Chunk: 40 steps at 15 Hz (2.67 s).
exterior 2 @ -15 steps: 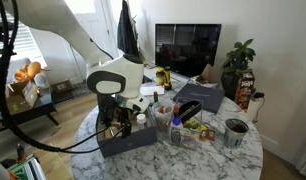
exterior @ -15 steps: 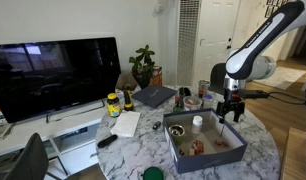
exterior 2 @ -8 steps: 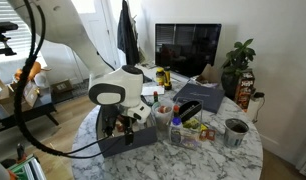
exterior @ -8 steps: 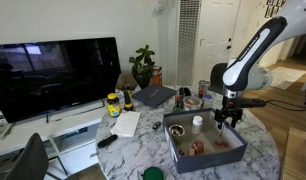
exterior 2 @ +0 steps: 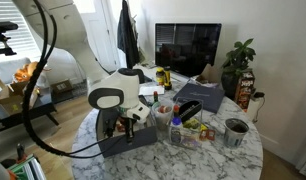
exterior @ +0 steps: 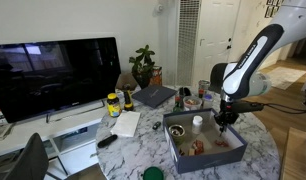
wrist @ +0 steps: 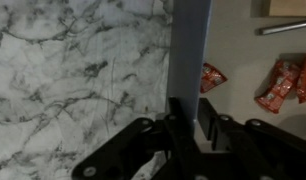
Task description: Move the box from the left to the right
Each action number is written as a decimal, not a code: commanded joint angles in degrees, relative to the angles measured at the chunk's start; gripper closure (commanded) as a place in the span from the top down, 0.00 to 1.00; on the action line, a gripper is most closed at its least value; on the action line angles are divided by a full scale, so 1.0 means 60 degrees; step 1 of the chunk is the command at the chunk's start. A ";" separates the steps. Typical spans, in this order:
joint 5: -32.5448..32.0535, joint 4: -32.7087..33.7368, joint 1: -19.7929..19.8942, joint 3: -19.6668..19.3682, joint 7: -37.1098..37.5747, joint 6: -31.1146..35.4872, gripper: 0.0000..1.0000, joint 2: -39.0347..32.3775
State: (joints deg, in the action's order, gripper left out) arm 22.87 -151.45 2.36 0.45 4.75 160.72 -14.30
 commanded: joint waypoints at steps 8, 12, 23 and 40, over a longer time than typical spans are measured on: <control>-0.3383 -0.0002 -0.0426 -0.1342 0.1517 -0.1258 0.00 0.0139; -0.3321 -0.0145 0.0220 -0.1523 0.0726 -0.2135 0.00 0.0526; -0.2759 0.0260 0.0979 -0.1860 0.0837 -0.2025 0.00 0.0173; -0.6903 0.1054 0.0462 -0.2964 0.1164 -0.1176 0.00 -0.0073</control>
State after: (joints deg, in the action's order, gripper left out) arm -18.54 -145.26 4.92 -17.54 11.75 153.83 -14.73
